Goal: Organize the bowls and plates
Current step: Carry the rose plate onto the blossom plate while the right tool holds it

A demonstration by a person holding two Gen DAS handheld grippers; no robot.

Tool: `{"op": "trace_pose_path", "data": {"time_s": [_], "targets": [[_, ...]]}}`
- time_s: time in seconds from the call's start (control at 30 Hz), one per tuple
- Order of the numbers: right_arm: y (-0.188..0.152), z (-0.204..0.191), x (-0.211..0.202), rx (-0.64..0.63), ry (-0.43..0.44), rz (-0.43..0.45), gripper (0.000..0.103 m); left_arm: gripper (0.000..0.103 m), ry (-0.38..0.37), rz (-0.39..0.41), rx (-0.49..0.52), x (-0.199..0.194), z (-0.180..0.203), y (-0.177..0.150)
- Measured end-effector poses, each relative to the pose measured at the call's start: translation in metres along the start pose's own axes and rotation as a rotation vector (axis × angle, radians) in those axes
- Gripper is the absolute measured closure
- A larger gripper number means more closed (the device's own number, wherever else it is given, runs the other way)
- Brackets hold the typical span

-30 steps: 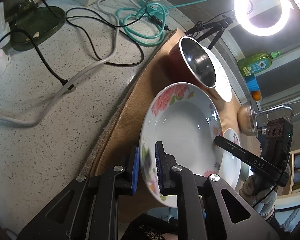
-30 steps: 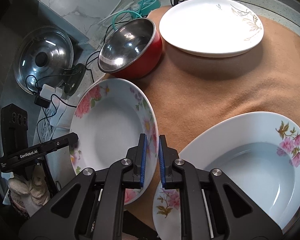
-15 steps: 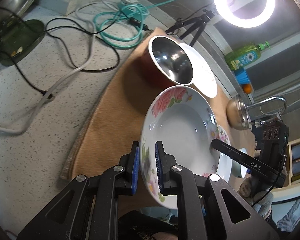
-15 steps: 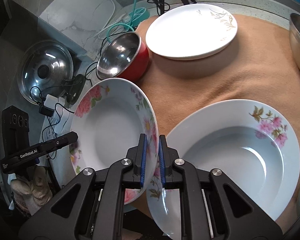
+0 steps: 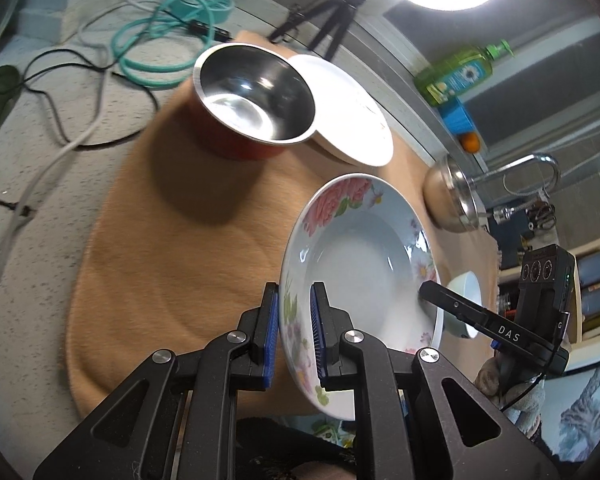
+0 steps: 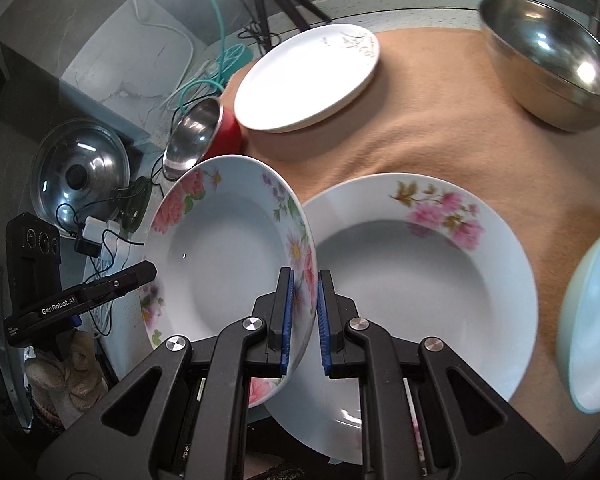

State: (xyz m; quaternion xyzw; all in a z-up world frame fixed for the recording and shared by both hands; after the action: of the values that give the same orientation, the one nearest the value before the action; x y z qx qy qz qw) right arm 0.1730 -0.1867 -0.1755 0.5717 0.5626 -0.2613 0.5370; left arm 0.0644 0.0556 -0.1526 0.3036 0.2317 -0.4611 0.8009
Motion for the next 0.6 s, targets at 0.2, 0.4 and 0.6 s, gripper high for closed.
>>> {"op": "trace_pose_path", "data": {"time_s": [0.2, 0.4, 0.6], "targets": [[-0.008, 0.026, -0.010, 0.049, -0.021, 0.007, 0.092, 0.090, -0.015, -0.043, 0.035, 0.018, 0.016, -0.003], [-0.016, 0.051, -0.017, 0.097, -0.049, 0.010, 0.092, 0.090, -0.028, -0.088, 0.064, 0.037, 0.031, -0.007], [-0.022, 0.070, -0.020, 0.131, -0.071, 0.008, 0.091, 0.090, -0.035, -0.126, 0.086, 0.052, 0.039, -0.010]]}}
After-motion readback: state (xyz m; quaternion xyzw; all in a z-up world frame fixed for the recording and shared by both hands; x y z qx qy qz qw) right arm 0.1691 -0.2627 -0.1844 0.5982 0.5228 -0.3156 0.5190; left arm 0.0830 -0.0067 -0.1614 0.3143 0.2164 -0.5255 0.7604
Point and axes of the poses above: each gripper's, at about its wrist camera, not at the fingertips, and x roughly the way its jaws point, z to its right, y to its top, the point moved 4 cm from there along x, roughly the way its jaws point, and after that the axes turned 12 degrees about -y, right-handed, at the moved point
